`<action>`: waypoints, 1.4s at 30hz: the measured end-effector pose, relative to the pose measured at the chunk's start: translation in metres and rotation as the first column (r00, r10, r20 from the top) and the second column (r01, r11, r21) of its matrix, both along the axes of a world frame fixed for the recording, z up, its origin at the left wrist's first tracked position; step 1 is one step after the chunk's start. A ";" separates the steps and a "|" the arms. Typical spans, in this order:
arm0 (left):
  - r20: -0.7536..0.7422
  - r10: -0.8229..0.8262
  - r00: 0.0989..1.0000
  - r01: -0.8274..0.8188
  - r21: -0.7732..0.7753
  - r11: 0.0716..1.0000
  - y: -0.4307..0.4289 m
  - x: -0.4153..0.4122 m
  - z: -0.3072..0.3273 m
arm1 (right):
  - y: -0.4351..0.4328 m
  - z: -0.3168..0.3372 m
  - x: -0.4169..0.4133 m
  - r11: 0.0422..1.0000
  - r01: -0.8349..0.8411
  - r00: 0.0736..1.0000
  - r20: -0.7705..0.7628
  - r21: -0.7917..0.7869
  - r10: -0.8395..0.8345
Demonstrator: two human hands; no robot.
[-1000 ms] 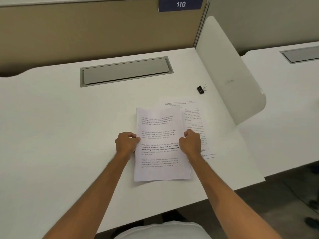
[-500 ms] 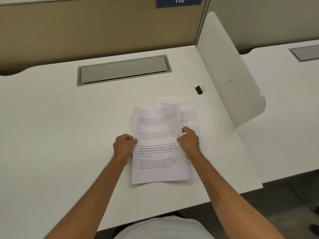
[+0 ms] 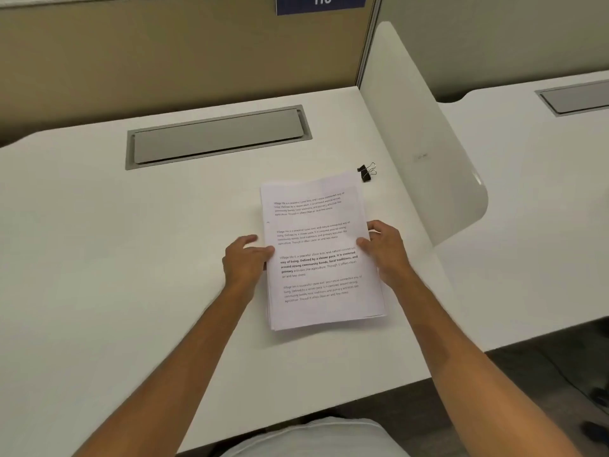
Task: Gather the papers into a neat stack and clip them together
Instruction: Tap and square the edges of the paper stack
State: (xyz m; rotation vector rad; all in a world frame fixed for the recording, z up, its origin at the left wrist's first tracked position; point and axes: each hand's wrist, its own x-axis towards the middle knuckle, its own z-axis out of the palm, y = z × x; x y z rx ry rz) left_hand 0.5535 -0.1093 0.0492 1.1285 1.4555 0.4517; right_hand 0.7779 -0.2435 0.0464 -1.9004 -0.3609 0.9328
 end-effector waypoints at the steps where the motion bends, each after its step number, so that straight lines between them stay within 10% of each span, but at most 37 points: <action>1: -0.007 0.009 1.000 -0.009 -0.012 1.000 -0.001 0.008 0.000 | 0.001 -0.001 0.002 1.000 0.009 0.999 0.039 -0.019 -0.008; 12: -0.291 -0.076 0.954 0.105 0.088 0.991 -0.013 0.050 -0.014 | 0.012 -0.008 0.005 0.858 0.106 0.908 0.401 -0.503 0.123; 27: -0.108 -0.115 0.987 0.093 -0.191 0.977 0.008 0.038 -0.022 | 0.026 -0.017 0.014 0.908 0.119 0.992 0.084 -0.402 -0.093; 42: 0.067 -0.134 0.989 0.115 0.231 0.966 0.011 -0.043 0.035 | 0.023 0.030 -0.014 0.981 -0.165 0.982 -0.071 0.104 0.173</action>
